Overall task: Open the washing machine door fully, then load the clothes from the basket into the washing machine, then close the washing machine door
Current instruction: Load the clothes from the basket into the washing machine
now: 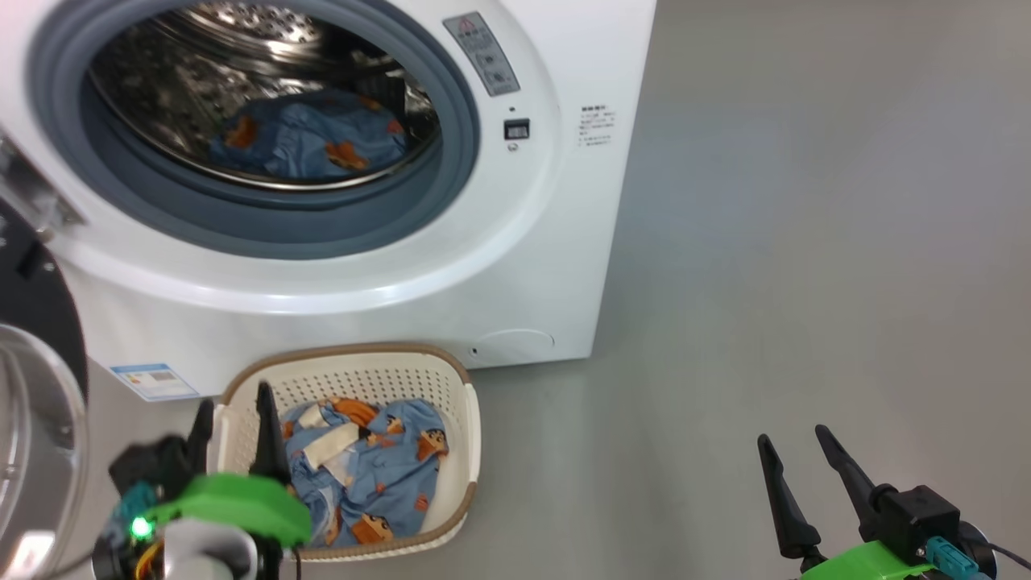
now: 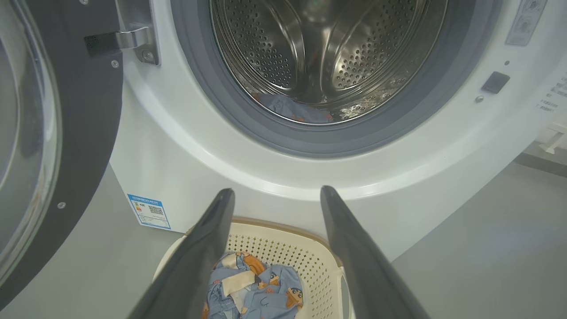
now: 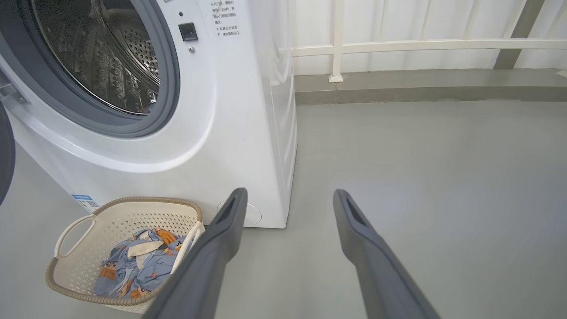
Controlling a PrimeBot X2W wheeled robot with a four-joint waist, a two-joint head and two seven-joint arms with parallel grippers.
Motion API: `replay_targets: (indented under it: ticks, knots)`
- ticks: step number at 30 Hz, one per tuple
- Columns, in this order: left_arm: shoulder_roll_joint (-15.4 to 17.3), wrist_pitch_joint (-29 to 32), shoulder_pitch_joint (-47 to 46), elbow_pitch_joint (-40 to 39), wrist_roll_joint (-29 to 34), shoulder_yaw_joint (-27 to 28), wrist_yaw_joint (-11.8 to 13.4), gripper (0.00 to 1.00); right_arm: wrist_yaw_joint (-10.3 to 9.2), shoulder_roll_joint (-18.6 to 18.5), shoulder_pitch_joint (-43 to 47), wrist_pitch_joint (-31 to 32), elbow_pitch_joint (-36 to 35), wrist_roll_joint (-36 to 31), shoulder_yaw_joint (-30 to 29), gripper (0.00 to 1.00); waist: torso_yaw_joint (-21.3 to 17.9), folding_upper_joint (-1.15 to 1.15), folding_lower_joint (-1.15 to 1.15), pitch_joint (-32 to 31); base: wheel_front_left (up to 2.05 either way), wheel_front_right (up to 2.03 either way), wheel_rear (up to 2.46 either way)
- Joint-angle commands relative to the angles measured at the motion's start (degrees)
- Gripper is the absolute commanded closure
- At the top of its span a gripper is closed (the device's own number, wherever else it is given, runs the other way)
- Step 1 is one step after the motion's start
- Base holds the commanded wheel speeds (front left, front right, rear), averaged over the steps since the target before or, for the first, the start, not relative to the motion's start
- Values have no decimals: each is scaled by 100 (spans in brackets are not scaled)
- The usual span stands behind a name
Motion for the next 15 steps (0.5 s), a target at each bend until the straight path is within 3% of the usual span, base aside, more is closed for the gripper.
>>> replay_targets:
  ticks: [1, 15]
  knots:
    - [117, -36, 191, -311, 18, 160, 10, 0, 9, -53, 48, -44, -161, -44, 157, 0, 153, 0, 0, -211, 0, 0, 0]
    - [115, -37, 1747, -2019, 271, 147, 92, 0, 9, -33, 329, -44, -355, -196, 229, 0, 223, 0, 0, -638, 0, 0, 0]
